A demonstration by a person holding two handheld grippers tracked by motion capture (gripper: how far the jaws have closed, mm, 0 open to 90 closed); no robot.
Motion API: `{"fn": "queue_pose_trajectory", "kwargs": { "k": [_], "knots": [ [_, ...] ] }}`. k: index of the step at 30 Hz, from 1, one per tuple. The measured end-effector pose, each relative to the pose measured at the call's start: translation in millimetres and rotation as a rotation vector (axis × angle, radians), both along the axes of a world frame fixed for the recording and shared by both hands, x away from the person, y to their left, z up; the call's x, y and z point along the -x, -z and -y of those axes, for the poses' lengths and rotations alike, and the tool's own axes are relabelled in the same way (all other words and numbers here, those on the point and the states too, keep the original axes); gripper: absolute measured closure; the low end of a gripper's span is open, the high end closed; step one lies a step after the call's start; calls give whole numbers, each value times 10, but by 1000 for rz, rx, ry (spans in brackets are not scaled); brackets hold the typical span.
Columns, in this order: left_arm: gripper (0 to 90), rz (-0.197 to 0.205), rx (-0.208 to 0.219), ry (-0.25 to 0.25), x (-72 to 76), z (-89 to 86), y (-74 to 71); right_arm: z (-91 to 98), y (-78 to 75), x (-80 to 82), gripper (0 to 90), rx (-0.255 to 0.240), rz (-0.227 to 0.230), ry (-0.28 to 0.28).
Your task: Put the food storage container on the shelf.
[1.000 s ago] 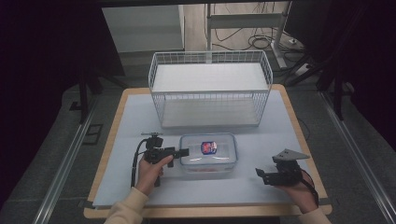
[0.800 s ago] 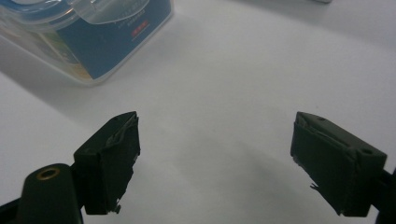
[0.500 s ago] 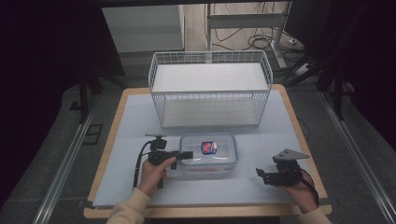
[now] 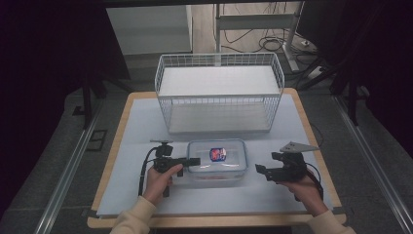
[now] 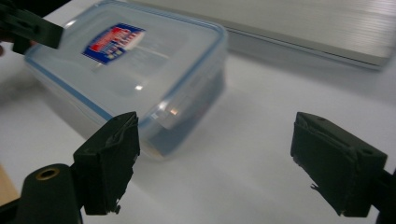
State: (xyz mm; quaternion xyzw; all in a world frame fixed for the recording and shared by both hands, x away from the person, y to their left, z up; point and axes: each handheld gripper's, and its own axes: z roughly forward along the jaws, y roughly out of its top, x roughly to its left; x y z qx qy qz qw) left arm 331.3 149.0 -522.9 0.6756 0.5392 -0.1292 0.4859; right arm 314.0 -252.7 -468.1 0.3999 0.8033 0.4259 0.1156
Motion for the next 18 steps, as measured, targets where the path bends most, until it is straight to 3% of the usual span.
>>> {"fn": "queue_pose_trajectory", "kwargs": {
  "k": [8,12,18],
  "knots": [
    [287,2,1,-2,1,0,1,-278,-41,-262,156,-36,-92,-25],
    [287,3,2,-3,2,1,3,-341,-53,-374,159,-72,-129,-20],
    [287,4,1,1,2,-1,4,-380,10,-472,160,-83,-179,-14]
  ]
}}
